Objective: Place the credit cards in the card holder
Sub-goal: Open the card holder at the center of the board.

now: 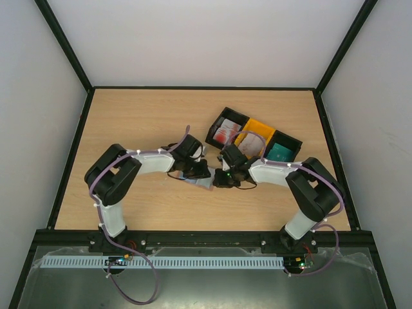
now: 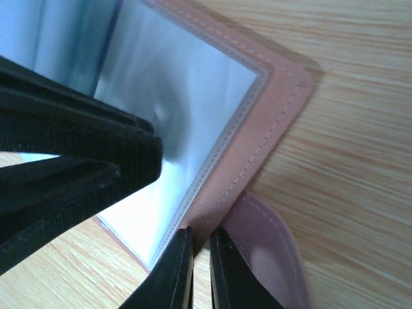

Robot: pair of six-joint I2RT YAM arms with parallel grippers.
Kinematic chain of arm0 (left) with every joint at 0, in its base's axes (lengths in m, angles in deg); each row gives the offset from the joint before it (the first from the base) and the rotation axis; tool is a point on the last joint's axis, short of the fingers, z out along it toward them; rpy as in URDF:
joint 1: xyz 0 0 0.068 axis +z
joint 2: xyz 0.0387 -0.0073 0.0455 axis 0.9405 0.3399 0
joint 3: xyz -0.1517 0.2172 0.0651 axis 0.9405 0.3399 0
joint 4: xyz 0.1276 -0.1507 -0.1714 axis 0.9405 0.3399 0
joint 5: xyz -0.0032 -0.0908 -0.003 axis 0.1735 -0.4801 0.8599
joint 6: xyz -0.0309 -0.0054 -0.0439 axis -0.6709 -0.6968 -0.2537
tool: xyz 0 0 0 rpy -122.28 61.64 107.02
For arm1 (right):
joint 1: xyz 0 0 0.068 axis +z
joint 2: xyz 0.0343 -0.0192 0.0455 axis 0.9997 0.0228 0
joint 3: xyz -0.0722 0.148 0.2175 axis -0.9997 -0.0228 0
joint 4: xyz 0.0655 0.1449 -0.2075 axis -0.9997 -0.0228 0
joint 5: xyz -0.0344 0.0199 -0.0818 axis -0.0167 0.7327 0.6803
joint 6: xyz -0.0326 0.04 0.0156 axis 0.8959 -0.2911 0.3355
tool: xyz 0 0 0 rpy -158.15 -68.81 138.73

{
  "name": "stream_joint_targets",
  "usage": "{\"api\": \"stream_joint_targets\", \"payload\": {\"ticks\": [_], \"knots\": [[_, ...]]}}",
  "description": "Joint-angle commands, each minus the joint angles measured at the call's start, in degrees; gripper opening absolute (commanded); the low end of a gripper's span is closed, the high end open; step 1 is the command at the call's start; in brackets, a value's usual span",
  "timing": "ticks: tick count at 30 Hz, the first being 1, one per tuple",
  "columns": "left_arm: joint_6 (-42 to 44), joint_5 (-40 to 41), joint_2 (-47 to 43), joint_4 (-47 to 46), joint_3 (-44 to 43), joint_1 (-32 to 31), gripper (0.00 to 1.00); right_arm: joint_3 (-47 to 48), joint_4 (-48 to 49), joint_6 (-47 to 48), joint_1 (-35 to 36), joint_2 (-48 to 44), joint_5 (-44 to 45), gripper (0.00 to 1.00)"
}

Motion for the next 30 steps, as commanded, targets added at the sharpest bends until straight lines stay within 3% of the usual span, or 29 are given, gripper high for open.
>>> {"api": "stream_joint_targets", "payload": {"ticks": [1,8,13,21,30], "knots": [[-1.4,4.3,-4.7,6.6,2.6,-0.1,0.14,1.7,0.0,1.6,0.8,0.8,0.0,0.08],[-3.6,7.0,-8.3,5.9,0.8,-0.1,0.19,7.8,-8.4,3.9,-0.1,-5.4,8.2,0.20],[-2.0,9.1,-8.5,8.5,-2.7,-0.1,0.23,7.9,-10.5,3.5,-2.5,-12.6,12.5,0.39],[3.0,9.8,-8.3,14.1,-5.6,0.5,0.25,11.4,-13.8,4.0,-3.8,-18.4,20.0,0.50],[9.1,7.4,-8.7,13.6,-3.0,2.0,0.30,14.1,-12.7,14.8,-7.8,-18.7,23.0,0.55]]}}
